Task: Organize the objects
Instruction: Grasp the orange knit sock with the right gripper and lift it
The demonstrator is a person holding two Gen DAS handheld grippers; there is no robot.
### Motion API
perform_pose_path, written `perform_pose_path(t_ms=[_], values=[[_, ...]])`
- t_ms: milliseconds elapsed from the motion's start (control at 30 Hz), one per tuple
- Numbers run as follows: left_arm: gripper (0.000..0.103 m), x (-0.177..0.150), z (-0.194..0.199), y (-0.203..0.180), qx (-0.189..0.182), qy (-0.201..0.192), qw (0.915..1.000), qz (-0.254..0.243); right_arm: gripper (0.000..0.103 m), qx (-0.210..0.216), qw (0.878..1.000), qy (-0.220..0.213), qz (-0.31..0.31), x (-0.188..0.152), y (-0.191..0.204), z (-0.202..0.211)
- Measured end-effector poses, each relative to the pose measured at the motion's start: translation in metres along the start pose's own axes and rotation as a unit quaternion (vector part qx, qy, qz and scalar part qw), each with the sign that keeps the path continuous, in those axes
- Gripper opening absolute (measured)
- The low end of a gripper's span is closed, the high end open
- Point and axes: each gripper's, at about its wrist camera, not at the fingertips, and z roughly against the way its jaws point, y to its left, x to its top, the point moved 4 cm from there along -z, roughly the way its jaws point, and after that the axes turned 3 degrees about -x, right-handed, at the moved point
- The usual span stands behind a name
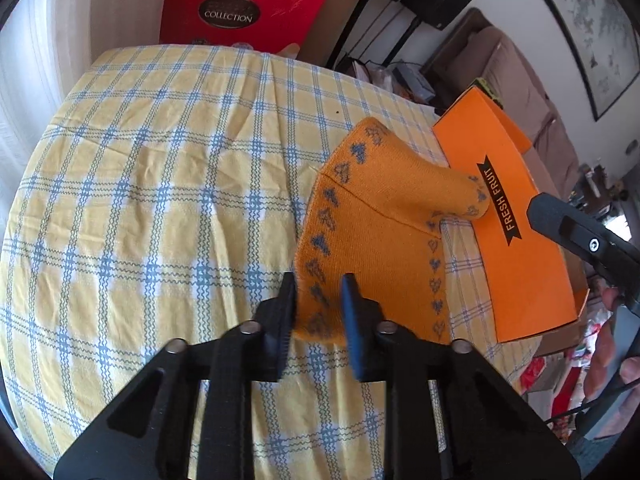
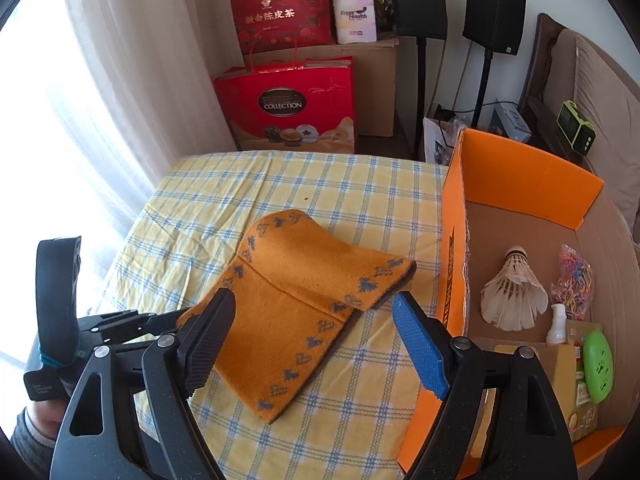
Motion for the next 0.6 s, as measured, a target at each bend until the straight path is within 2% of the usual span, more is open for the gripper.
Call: perform_pose_path(t_ms=[133, 267, 333, 433, 600], values=[[0.005, 0.005, 0.009, 0.000, -0.024, -0.009, 0.9997, 0.003, 0.080, 0.010, 1.000, -0.002, 0.013, -0.005, 0.002, 0.002], [0.004, 0.016, 0.025, -0.009, -0.048, -0.022, 0.9986, -0.001, 0.069, 0.040, 0.998, 0.010, 0.042, -0.018, 0.016, -0.001], [0.004, 0.022, 0.030, -0.018, -0.058, -0.023, 0.9980, -0.009, 0.069, 0.050, 0.996, 0.017, 0.065, -0.026, 0.028, -0.006], [0.004, 0.035, 0.035, -0.032, -0.072, -0.023, 0.9970, -0.016, 0.063, 0.067, 0.993, 0.024, 0.092, -0.038, 0.045, -0.013], [0.004, 0.049, 0.038, -0.049, -0.075, -0.023, 0.9966, -0.025, 0.061, 0.083, 0.991, 0.007, 0.103, -0.043, 0.058, -0.016]])
